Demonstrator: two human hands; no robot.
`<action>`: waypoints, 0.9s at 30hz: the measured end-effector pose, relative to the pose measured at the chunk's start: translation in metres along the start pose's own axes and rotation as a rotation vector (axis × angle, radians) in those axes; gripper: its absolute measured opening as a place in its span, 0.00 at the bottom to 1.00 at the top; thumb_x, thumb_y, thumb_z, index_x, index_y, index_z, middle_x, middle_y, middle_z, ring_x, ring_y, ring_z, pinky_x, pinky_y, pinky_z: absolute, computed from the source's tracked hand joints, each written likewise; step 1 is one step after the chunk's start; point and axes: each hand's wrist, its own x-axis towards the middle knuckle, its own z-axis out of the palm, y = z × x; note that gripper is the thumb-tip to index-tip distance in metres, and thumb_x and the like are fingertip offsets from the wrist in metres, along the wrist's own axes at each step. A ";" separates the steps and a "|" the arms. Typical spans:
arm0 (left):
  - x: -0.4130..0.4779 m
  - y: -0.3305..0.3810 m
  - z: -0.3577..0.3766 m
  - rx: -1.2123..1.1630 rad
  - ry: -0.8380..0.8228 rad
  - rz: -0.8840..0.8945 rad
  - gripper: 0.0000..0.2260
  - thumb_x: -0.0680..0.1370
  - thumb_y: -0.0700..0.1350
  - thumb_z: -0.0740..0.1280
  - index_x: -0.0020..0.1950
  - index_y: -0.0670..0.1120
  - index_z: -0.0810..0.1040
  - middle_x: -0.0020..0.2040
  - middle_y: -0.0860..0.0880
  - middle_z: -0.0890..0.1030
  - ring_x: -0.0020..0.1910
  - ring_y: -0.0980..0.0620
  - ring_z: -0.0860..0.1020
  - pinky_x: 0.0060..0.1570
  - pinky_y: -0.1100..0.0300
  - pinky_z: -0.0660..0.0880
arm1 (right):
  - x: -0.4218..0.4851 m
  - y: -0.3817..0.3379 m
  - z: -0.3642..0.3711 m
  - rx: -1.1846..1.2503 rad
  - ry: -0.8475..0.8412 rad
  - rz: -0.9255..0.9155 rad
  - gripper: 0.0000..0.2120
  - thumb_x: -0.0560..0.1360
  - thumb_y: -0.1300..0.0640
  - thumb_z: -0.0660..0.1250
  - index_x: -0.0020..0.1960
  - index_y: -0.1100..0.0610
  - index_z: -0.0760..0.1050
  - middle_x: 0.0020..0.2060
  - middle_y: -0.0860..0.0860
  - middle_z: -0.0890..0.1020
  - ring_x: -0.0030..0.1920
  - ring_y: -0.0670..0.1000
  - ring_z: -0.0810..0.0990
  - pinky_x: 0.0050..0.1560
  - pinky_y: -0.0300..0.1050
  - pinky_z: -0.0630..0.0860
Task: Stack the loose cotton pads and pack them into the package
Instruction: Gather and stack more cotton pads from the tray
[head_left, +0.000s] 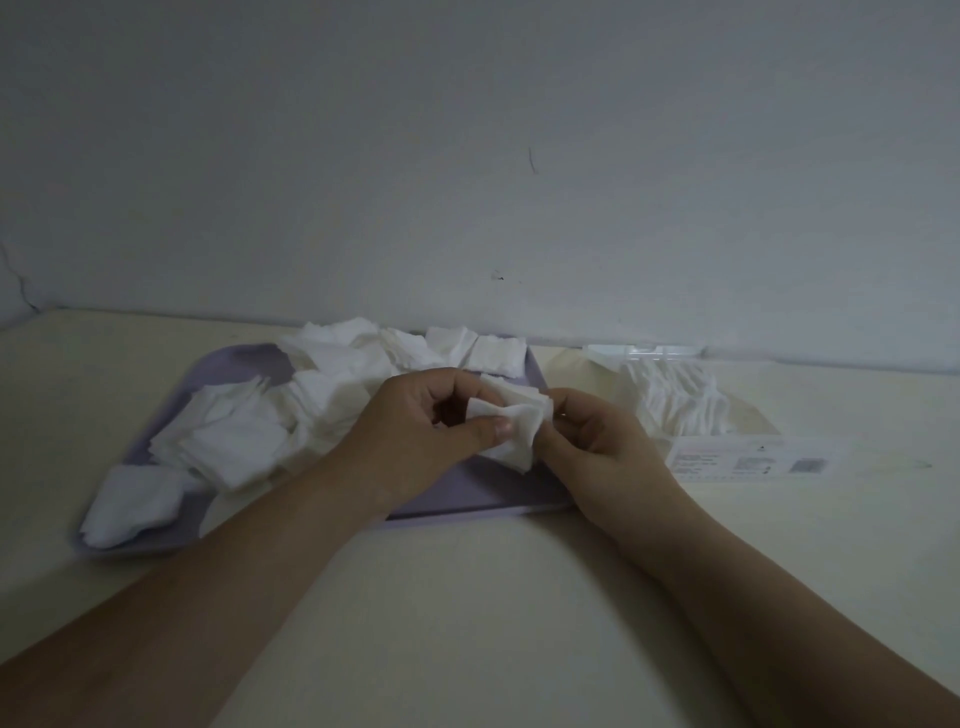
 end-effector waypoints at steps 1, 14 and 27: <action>0.000 0.000 0.000 -0.003 0.002 -0.002 0.09 0.71 0.39 0.79 0.41 0.53 0.85 0.39 0.50 0.85 0.38 0.56 0.78 0.38 0.65 0.74 | 0.001 0.000 0.000 0.003 -0.012 -0.004 0.07 0.82 0.58 0.68 0.57 0.56 0.84 0.49 0.55 0.89 0.52 0.54 0.87 0.57 0.50 0.82; -0.001 0.003 0.001 0.002 0.085 -0.076 0.12 0.72 0.37 0.78 0.52 0.45 0.80 0.43 0.46 0.83 0.39 0.52 0.78 0.35 0.65 0.76 | 0.002 0.005 0.002 0.034 0.049 -0.022 0.04 0.78 0.61 0.74 0.52 0.59 0.83 0.46 0.56 0.89 0.47 0.53 0.87 0.53 0.52 0.81; -0.002 0.007 0.003 0.009 0.010 -0.078 0.09 0.81 0.38 0.68 0.41 0.44 0.83 0.32 0.51 0.81 0.28 0.62 0.74 0.32 0.70 0.70 | 0.004 0.005 -0.004 0.073 0.098 -0.019 0.09 0.82 0.62 0.67 0.59 0.58 0.84 0.53 0.55 0.88 0.60 0.60 0.85 0.66 0.60 0.78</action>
